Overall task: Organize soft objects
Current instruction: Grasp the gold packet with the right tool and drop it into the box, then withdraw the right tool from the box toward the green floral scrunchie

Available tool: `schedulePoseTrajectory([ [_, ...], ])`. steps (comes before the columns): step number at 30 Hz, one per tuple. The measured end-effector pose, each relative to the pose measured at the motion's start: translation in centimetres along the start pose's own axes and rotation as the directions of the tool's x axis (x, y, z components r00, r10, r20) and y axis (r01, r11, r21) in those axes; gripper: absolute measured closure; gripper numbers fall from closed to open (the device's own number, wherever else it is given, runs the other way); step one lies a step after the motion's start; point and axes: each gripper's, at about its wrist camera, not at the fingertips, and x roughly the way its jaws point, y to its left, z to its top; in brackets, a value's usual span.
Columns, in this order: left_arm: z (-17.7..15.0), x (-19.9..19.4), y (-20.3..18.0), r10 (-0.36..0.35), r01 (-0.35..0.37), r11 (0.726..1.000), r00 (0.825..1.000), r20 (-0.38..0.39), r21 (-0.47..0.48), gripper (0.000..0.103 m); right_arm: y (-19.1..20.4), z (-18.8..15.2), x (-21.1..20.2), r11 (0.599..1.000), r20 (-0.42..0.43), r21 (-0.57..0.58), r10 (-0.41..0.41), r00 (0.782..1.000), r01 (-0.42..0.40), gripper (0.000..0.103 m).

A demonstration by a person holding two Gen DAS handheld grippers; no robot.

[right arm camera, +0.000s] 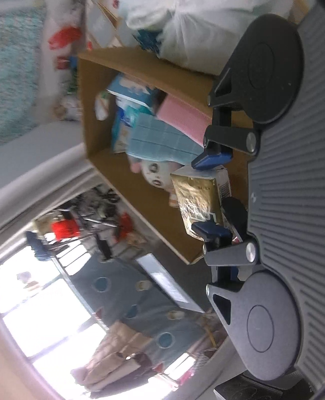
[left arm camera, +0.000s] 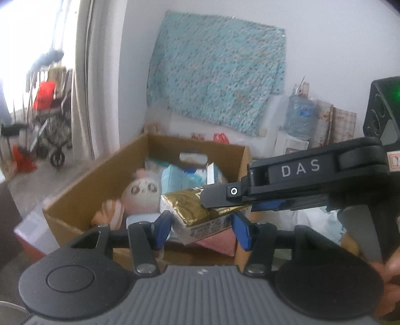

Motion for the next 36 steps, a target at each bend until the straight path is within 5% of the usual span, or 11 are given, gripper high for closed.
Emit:
schedulePoseTrajectory([
  [6,-0.7,1.6,2.4,-0.067,0.060,0.995,0.994,-0.090,-0.077,0.045,-0.2,0.8,2.5,1.000,-0.104,0.018,-0.014,0.994,0.016,0.046],
  [14,-1.3,2.5,3.1,-0.088,0.075,0.991,0.989,-0.119,-0.108,0.041,-0.8,0.9,2.9,0.999,-0.108,0.010,-0.039,0.993,0.041,0.040],
  [19,-0.9,1.5,4.1,-0.068,0.059,0.989,0.996,-0.060,-0.134,0.039,-1.5,1.0,2.1,0.999,-0.076,0.031,-0.024,0.997,0.027,0.040],
  [27,0.1,-1.7,3.7,-0.037,0.047,0.994,0.994,0.101,-0.099,0.024,-3.7,0.5,-5.3,0.995,0.136,0.096,0.008,0.991,-0.021,0.032],
  [32,0.5,-3.0,-1.2,-0.189,0.182,0.982,0.969,0.157,0.058,0.012,-7.2,-1.7,-13.6,0.983,0.310,0.181,-0.094,0.946,0.038,0.030],
  [36,0.0,-1.9,-7.5,-0.328,0.303,0.930,0.940,0.096,0.207,0.011,-10.8,-3.8,-20.4,0.948,0.426,0.284,-0.256,0.868,0.140,0.028],
])
